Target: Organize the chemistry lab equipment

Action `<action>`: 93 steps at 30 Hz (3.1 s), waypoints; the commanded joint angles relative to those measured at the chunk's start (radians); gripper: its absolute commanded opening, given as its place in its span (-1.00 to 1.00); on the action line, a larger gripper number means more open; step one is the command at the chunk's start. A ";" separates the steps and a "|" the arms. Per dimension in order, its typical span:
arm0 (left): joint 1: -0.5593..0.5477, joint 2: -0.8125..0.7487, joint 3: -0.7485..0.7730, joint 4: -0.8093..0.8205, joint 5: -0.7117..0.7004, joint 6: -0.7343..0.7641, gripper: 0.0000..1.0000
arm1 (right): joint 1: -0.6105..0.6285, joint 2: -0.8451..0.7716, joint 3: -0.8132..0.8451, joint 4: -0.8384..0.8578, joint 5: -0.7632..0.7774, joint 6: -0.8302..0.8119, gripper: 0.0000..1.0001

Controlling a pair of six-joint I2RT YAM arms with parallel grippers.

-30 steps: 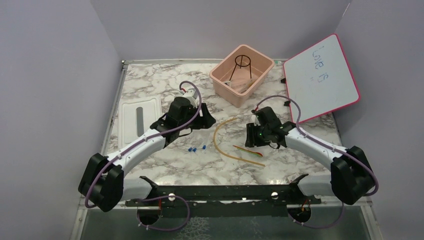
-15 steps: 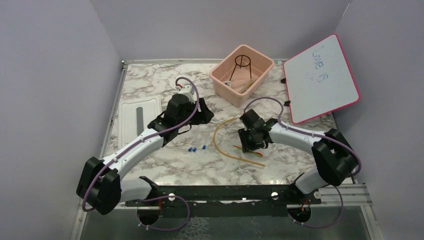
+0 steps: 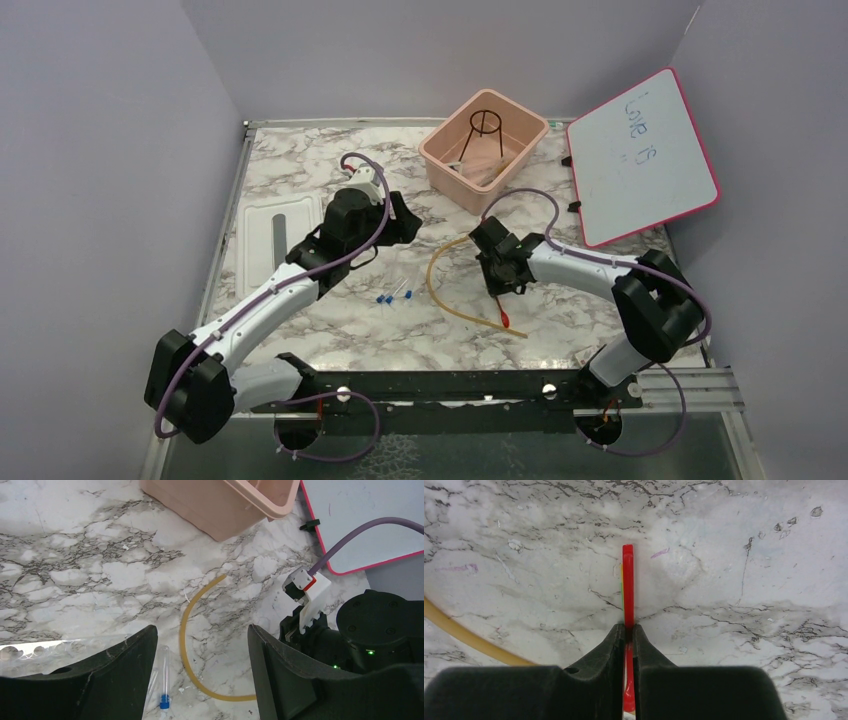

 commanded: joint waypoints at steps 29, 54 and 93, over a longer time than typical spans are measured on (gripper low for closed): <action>-0.001 -0.299 0.009 -0.055 -0.250 0.258 0.47 | -0.010 -0.227 0.353 0.445 0.374 -0.042 -0.96; 0.002 -0.291 -0.022 -0.063 -0.261 0.291 0.57 | -0.319 0.438 0.892 0.143 0.229 0.277 -0.97; 0.016 -0.285 -0.017 -0.073 -0.245 0.277 0.61 | -0.332 0.104 0.655 0.158 -0.121 0.100 -0.17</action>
